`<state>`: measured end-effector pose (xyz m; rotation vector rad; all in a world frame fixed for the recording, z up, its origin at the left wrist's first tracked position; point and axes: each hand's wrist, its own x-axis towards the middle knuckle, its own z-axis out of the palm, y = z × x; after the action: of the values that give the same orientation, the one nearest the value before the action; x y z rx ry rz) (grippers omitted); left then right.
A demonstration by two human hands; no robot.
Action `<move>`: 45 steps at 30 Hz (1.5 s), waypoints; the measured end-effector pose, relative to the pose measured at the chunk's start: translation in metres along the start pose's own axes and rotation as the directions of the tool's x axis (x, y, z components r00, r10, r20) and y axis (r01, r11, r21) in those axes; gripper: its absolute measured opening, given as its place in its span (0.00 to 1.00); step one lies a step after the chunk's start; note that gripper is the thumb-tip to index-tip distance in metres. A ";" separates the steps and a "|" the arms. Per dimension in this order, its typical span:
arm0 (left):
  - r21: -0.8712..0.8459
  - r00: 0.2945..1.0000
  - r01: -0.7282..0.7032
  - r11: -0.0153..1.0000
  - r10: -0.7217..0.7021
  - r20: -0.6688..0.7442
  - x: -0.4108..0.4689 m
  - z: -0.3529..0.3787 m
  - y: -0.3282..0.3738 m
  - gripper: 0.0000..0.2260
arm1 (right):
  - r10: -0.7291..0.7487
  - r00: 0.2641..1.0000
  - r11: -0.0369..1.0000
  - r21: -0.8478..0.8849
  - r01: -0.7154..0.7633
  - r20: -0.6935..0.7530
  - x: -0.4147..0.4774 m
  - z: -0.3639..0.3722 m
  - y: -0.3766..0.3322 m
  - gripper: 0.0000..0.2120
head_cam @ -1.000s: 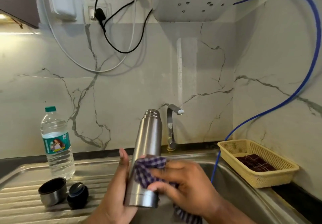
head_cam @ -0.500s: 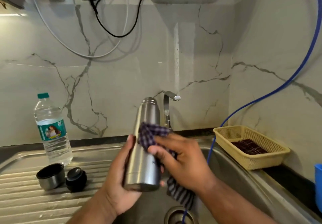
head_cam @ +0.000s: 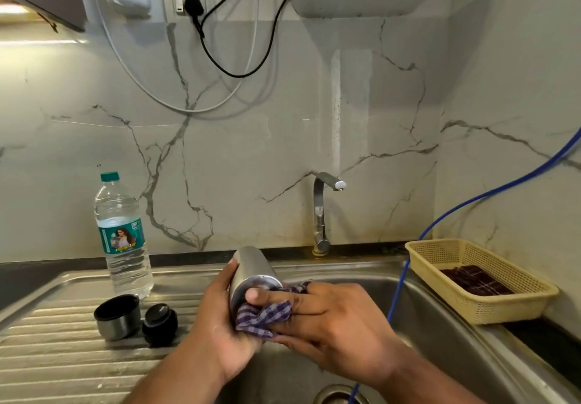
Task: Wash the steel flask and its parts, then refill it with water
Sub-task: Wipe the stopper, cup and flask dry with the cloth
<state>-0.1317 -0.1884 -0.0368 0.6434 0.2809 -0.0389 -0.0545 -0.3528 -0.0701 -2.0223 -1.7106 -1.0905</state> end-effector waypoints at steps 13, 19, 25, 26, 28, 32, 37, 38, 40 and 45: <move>0.031 0.997 -0.073 0.997 0.072 0.024 0.001 0.000 0.003 0.30 | 0.040 0.995 0.998 0.050 -0.035 -0.089 0.008 -0.014 -0.012 0.08; 0.087 0.986 -0.108 0.990 0.095 0.138 0.006 -0.001 0.001 0.25 | 0.163 0.970 0.980 0.145 -0.138 -0.181 0.009 -0.011 -0.013 0.10; 0.357 0.968 -0.197 0.913 0.125 0.216 0.018 -0.008 -0.008 0.23 | 0.588 0.807 0.633 0.657 -0.410 -0.062 0.009 -0.006 -0.002 0.16; 0.425 0.962 -0.211 0.880 0.110 0.249 0.019 -0.008 -0.013 0.23 | 0.627 0.773 0.625 0.657 -0.422 -0.100 0.008 -0.007 0.003 0.16; 0.516 0.949 -0.213 0.830 0.049 0.312 0.018 -0.007 -0.025 0.21 | 0.727 0.658 0.589 0.671 -0.451 -0.196 0.004 -0.013 0.014 0.16; 0.651 0.934 -0.294 0.700 0.065 0.352 0.021 -0.008 -0.040 0.25 | 0.906 0.357 0.397 0.749 -0.530 -0.227 -0.005 -0.024 0.033 0.18; 0.813 0.898 -0.438 0.384 0.141 0.417 0.027 -0.012 -0.041 0.31 | 0.958 0.260 -0.028 0.938 -0.346 0.124 0.002 -0.033 0.031 0.19; 0.835 0.890 -0.456 0.308 0.161 0.427 0.027 -0.014 -0.036 0.28 | 0.940 0.289 -0.079 0.940 -0.332 0.181 0.004 -0.037 0.031 0.21; 0.858 0.886 -0.464 0.221 0.125 0.447 0.026 -0.016 -0.027 0.29 | 0.889 0.374 -0.134 0.930 -0.341 0.265 0.002 -0.043 0.032 0.24; 0.790 0.790 -0.269 0.551 -0.343 0.508 0.024 -0.025 -0.023 0.34 | 0.729 0.579 -0.206 0.923 -0.324 0.366 -0.008 -0.056 0.043 0.40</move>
<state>-0.1173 -0.1903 -0.0759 1.5662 -0.4357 -0.4610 -0.0347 -0.4056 -0.0270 -1.1481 -0.6050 0.2187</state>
